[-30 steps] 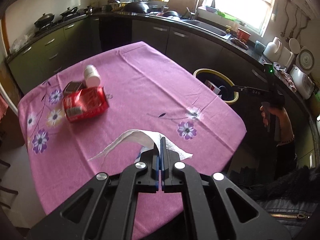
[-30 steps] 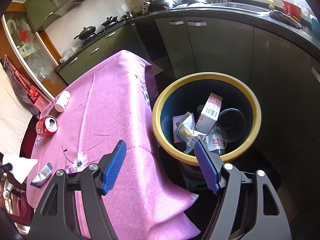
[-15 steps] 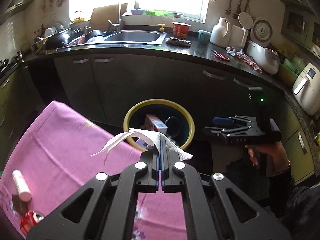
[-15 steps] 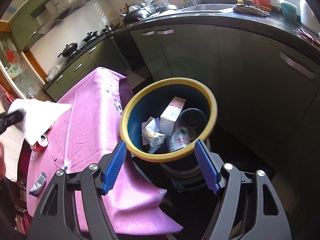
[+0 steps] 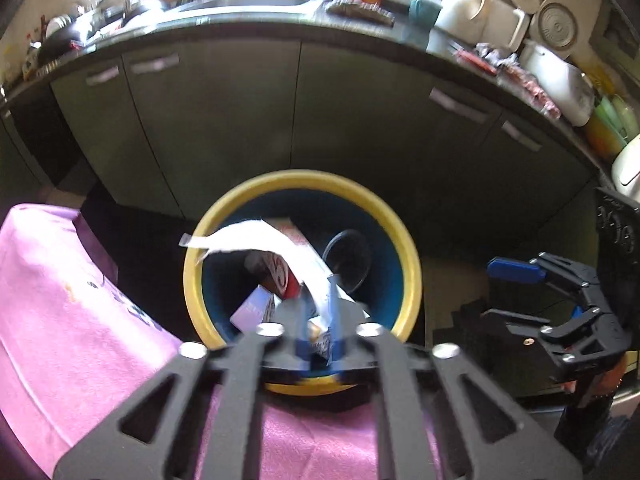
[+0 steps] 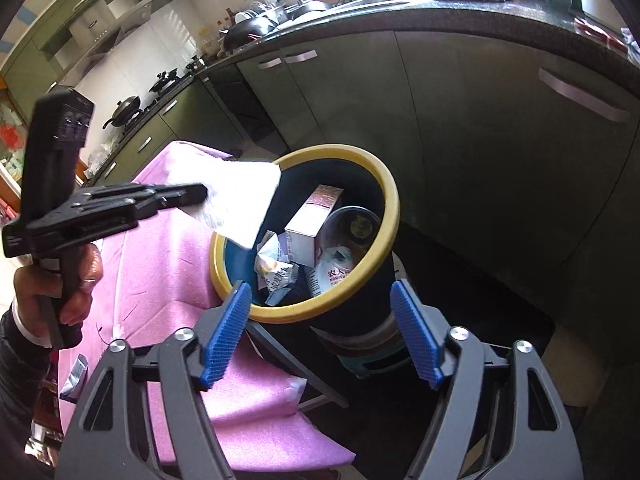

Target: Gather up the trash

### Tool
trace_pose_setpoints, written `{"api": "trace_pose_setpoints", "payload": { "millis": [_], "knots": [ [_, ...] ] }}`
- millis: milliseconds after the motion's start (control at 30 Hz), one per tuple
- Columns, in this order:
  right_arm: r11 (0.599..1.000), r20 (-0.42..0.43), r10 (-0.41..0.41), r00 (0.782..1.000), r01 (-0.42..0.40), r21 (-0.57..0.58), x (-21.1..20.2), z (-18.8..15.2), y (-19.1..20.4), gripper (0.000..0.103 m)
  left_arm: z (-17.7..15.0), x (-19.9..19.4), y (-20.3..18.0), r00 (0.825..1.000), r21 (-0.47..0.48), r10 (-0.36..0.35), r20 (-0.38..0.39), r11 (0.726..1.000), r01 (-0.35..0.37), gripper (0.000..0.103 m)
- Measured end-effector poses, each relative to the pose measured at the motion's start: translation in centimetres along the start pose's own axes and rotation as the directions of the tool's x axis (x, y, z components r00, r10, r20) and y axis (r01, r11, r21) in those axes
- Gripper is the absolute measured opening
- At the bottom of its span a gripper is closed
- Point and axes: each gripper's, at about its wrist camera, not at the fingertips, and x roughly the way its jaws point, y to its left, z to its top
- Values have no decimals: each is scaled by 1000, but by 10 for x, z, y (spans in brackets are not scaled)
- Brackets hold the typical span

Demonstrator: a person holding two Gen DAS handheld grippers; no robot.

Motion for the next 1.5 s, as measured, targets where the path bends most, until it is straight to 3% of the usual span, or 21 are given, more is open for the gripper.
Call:
{"api": "trace_pose_setpoints", "payload": {
  "millis": [33,67,133,267,367,467,633,833,1033,1200,1367,1500],
  "knots": [
    [1000,0,-2,1000,2,1,1,0,-1,76,-2,1,2,1000,-7,-6,-1,1000,6,46],
    [1000,-3,-5,1000,5,0,1,-2,0,76,-7,-2,2,1000,-9,-12,4,1000,13,55],
    [1000,-4,-10,1000,10,0,2,-1,0,76,-13,-7,0,1000,8,-21,12,1000,21,59],
    [1000,-1,-15,1000,15,-7,0,-1,5,76,-29,-38,-10,998,44,1,62,999,-4,60],
    [1000,1,-16,1000,16,-23,-1,-1,12,76,-43,-70,-18,990,54,57,127,996,-65,63],
    [999,-4,-13,1000,13,-50,1,0,24,77,-64,-105,-19,972,18,122,202,992,-128,74],
    [993,-32,-11,999,7,-122,10,4,56,77,-102,-151,-1,933,-68,234,273,972,-224,82],
    [972,-69,-12,998,-4,-235,28,8,114,77,-146,-197,48,897,-226,308,316,943,-244,86],
    [927,-112,30,993,-70,-368,53,10,197,77,-209,-248,115,813,-421,466,350,853,-308,93],
    [855,-163,100,982,-168,-491,81,19,289,77,-272,-283,179,724,-585,619,305,721,-370,94],
    [759,-227,167,959,-272,-591,115,27,393,77,-321,-301,217,682,-690,696,225,608,-392,94],
    [731,-326,194,925,-358,-580,156,33,463,77,-344,-315,231,663,-746,723,194,548,-379,94]
  ]
}}
